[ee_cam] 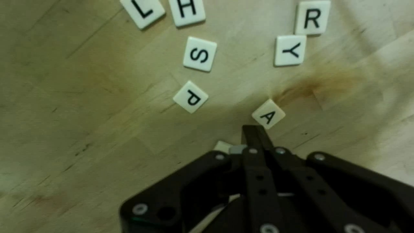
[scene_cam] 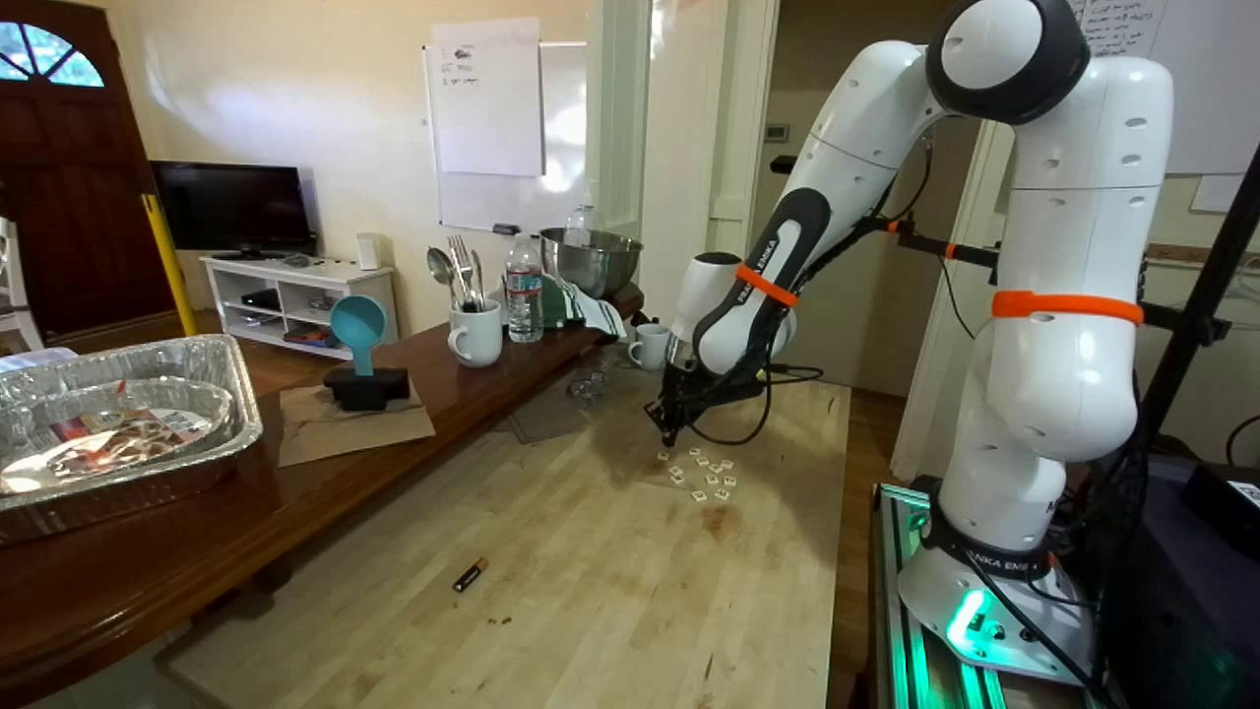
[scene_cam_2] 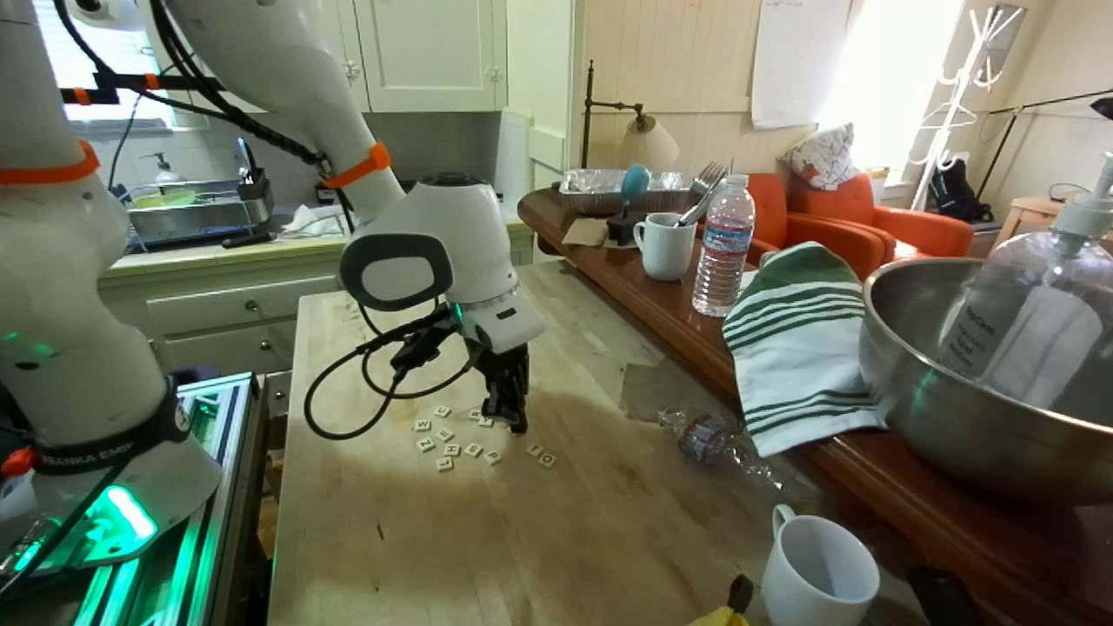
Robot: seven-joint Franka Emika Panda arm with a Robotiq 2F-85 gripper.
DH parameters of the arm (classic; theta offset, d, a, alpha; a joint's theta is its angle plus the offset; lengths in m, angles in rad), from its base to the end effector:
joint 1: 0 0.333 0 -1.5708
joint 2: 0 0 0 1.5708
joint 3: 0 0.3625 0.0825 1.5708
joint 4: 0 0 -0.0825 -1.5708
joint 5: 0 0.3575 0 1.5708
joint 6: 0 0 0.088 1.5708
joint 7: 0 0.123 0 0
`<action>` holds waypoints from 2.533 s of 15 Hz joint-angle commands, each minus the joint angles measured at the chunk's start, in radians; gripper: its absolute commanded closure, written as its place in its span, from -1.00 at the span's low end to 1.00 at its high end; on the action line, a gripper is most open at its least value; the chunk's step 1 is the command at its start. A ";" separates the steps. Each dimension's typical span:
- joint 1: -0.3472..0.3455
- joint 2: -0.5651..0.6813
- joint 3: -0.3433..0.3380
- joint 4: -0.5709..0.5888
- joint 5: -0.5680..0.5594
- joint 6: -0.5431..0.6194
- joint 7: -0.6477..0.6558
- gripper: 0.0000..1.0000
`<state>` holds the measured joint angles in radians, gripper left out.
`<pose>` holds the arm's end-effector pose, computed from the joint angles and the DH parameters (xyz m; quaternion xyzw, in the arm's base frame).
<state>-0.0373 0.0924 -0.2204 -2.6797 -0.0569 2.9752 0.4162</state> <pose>0.4192 -0.1072 0.2809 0.9478 -0.3014 0.1032 0.0094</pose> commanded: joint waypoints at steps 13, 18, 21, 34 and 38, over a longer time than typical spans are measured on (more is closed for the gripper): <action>-0.026 -0.193 0.126 -0.068 -0.110 -0.361 -0.326 1.00; -0.019 -0.189 0.122 -0.070 -0.079 -0.330 -0.476 1.00; -0.015 -0.196 0.114 -0.069 -0.012 -0.349 -0.546 1.00; -0.010 -0.178 0.131 -0.064 0.077 -0.390 -0.556 1.00; -0.017 -0.178 0.132 -0.065 0.059 -0.413 -0.527 1.00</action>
<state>-0.0461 -0.0838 -0.0978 -2.7459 0.0110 2.6025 -0.1317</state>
